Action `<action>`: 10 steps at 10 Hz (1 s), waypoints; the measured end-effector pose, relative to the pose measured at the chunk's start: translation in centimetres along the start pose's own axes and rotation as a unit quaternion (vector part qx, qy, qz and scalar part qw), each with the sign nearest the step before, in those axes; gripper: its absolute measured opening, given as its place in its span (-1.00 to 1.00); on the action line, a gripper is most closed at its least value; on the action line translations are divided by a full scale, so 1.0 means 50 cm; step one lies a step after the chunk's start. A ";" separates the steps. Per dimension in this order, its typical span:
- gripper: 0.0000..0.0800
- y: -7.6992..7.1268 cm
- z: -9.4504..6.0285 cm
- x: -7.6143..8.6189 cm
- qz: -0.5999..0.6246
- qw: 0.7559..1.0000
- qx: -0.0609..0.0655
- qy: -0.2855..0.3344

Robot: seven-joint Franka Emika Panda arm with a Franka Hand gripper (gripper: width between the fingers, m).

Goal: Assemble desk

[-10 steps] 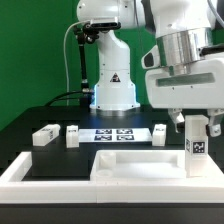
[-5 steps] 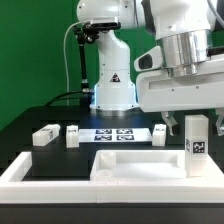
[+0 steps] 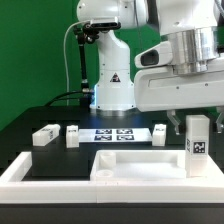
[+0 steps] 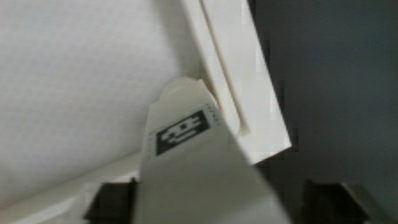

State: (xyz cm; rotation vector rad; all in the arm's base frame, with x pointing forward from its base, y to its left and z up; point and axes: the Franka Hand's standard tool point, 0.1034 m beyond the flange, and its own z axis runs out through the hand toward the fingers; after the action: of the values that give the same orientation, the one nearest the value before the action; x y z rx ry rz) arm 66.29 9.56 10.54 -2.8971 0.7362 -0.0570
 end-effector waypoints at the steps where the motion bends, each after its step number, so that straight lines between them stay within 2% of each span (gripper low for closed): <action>1: -0.26 0.004 0.001 -0.001 0.042 0.999 -0.002 -0.002; 3: -0.26 0.005 0.001 0.001 0.095 0.995 -0.002 0.000; 4: -0.26 0.007 0.000 0.003 0.193 0.981 -0.002 0.000; 5: -0.26 0.008 -0.005 0.005 0.294 0.956 -0.006 -0.013; 6: -0.26 0.005 -0.005 0.008 0.382 0.924 -0.004 -0.021; 8: -0.26 -0.001 0.004 0.011 0.566 0.824 0.011 -0.032; 10: -0.27 -0.005 0.004 0.009 0.592 0.805 0.011 -0.035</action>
Offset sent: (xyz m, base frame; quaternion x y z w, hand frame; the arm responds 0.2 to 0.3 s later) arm 0.0054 -0.0149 0.0029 -0.0344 0.0222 0.3827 0.9230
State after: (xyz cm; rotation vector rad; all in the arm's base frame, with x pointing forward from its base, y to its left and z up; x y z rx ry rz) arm 66.79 9.58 10.38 -1.8788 2.2792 0.1803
